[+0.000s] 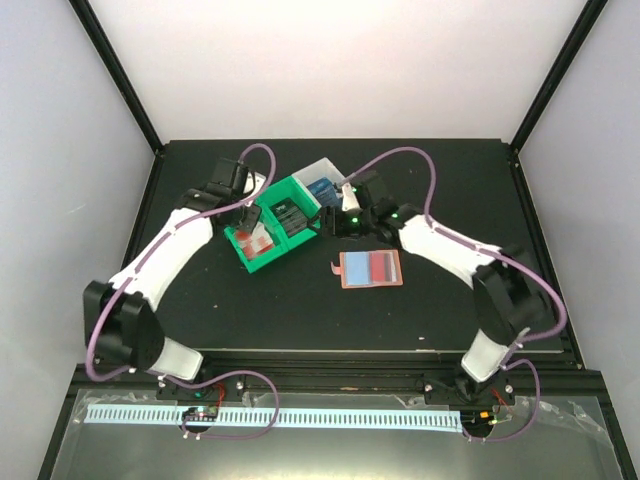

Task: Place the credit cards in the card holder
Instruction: Pick up the credit card from the storage box, then insert the credit card into the card holder.

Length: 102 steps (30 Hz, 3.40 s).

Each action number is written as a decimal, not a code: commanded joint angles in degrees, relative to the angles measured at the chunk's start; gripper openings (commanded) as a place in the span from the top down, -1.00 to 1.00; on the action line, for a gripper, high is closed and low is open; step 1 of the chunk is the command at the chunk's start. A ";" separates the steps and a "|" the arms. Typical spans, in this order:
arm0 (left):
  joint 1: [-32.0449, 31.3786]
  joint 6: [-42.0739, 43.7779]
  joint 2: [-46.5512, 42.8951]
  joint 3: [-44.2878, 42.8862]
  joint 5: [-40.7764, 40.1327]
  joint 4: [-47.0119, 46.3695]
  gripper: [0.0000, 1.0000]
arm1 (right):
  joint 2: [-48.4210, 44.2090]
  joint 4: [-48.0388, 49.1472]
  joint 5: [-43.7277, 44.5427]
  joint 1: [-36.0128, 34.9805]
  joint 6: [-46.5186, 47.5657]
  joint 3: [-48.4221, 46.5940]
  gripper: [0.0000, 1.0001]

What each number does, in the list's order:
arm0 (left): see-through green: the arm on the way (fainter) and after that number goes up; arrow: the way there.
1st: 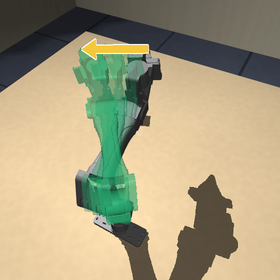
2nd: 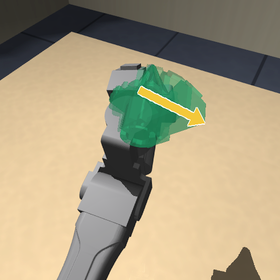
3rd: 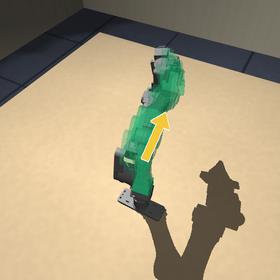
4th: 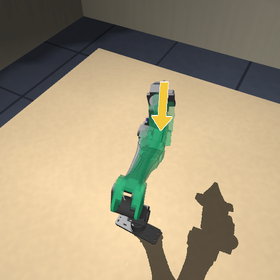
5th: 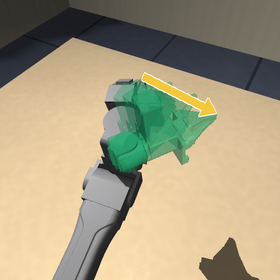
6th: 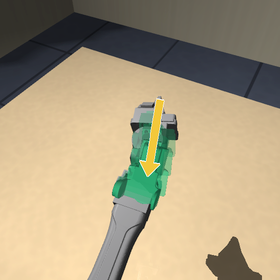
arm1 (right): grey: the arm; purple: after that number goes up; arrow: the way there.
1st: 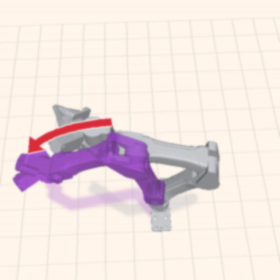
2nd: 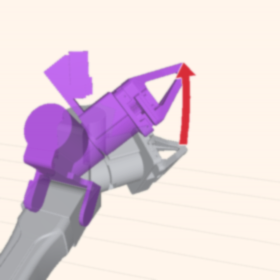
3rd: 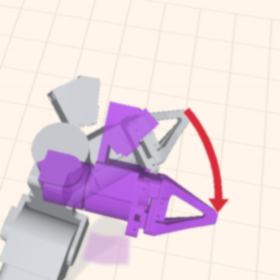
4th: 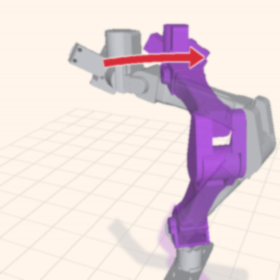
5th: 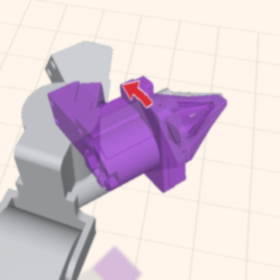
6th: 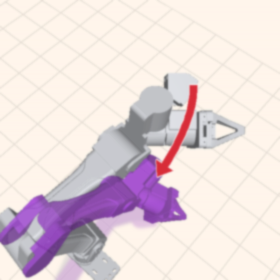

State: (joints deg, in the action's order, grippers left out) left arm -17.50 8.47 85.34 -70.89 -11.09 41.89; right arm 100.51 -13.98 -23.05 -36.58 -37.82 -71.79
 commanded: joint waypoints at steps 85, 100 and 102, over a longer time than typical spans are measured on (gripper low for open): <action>-29.62 -43.51 19.90 8.58 10.58 -30.69 0.19 | -6.64 6.88 -13.37 19.88 9.18 28.26 0.98; -29.61 -43.92 23.83 7.37 10.53 -27.75 0.45 | 0.42 10.17 -18.87 19.63 9.40 31.09 0.98; -29.66 -44.09 23.82 7.60 10.53 -27.98 0.45 | 0.80 10.73 -19.61 19.40 8.87 31.55 0.98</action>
State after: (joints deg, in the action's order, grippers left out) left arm -46.96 -34.76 108.01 -62.43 -0.40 12.64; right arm 98.94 -2.90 -41.85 -16.67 -28.69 -42.50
